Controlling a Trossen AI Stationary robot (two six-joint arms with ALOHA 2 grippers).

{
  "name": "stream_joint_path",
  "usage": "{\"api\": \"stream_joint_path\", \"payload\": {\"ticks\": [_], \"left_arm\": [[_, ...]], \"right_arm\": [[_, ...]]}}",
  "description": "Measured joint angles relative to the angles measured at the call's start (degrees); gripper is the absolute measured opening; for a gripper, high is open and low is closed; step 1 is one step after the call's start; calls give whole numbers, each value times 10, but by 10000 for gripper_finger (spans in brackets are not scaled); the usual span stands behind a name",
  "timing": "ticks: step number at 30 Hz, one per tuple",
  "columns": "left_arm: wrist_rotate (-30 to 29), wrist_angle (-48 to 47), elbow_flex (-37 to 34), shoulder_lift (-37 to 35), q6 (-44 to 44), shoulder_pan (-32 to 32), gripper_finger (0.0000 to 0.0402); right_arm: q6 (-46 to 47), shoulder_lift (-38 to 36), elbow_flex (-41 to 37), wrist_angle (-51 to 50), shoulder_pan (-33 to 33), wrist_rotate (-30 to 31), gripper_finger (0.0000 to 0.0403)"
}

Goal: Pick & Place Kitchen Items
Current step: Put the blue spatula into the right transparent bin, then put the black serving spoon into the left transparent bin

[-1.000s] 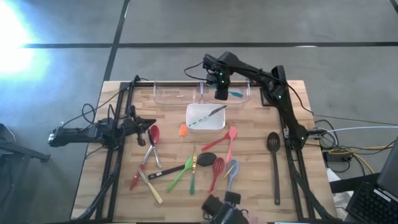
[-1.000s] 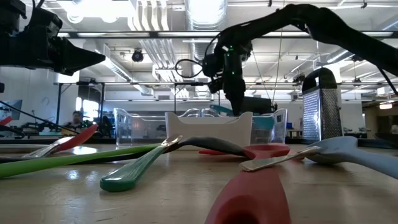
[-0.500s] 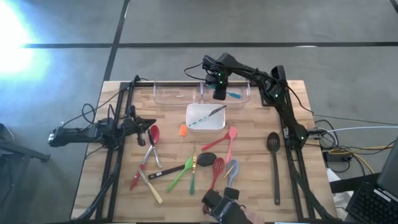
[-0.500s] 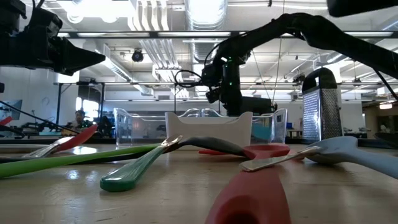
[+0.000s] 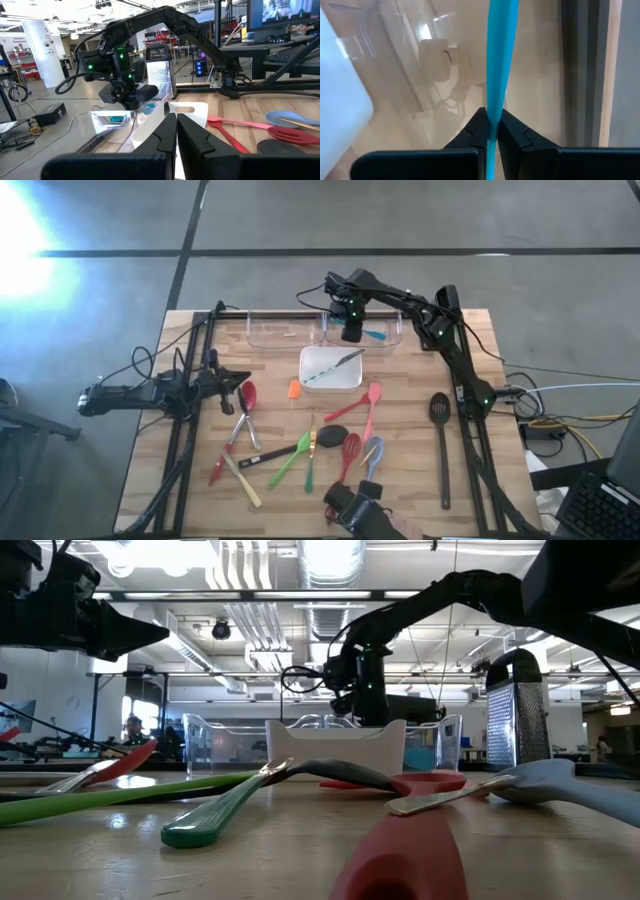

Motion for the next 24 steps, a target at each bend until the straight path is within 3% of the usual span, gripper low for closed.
{"api": "stream_joint_path", "payload": {"ticks": [24], "left_arm": [[0, 0, 0, 0, 0, 0, 18]], "right_arm": [[3, -24, -1, 4, 1, 0, 122]]}}
